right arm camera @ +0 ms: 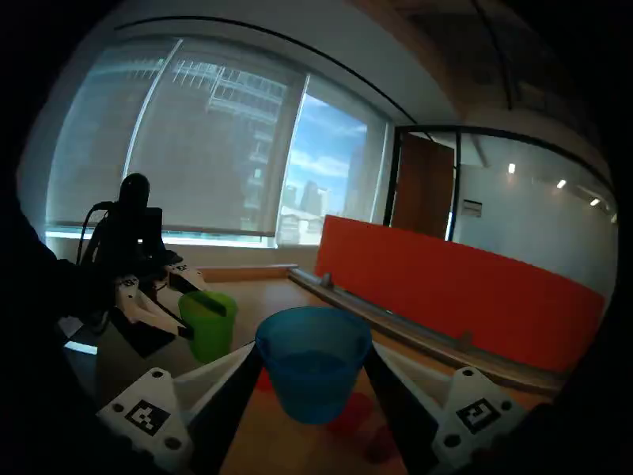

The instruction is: Pour water

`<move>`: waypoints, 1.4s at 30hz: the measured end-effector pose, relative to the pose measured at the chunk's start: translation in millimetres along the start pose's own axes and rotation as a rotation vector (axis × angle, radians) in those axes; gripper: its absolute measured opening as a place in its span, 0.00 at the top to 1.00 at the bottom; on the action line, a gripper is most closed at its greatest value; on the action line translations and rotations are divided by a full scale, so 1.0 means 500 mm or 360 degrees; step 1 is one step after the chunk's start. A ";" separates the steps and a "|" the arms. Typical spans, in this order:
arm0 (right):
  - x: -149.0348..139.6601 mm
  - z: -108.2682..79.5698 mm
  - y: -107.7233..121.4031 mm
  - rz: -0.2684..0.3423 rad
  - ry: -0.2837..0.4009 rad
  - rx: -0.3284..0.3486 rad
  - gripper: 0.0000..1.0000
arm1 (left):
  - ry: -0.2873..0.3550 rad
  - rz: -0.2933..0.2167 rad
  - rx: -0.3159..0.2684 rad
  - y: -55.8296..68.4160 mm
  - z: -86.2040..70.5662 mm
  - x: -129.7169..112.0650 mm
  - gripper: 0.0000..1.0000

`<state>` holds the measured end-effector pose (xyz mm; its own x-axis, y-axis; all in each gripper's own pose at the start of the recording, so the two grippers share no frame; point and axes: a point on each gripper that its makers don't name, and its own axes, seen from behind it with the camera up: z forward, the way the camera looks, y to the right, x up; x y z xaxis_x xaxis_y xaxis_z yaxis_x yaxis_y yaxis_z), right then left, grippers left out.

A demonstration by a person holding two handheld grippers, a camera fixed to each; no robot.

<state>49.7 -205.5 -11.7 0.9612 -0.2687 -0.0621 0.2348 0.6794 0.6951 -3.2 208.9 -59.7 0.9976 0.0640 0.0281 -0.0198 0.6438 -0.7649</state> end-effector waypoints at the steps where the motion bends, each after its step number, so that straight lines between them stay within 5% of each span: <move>1: 0.002 0.002 -0.001 -0.0016 -0.0002 0.0001 0.10 | 0.0001 0.0008 0.0003 0.001 0.001 -0.002 0.16; 21: 0.051 0.021 -0.006 -0.0346 0.0013 0.0023 0.11 | -0.0008 0.0045 -0.0053 0.050 0.010 -0.021 0.16; 42: 0.085 0.046 -0.020 -0.0769 0.0014 0.0016 0.11 | 0.0001 0.0064 -0.0063 0.063 0.030 -0.009 0.15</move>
<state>85.1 -239.4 -5.0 0.7435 -0.5461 -0.3860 0.6536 0.4713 0.5921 -9.4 240.0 -74.3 0.9960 0.0888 -0.0037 -0.0574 0.6102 -0.7902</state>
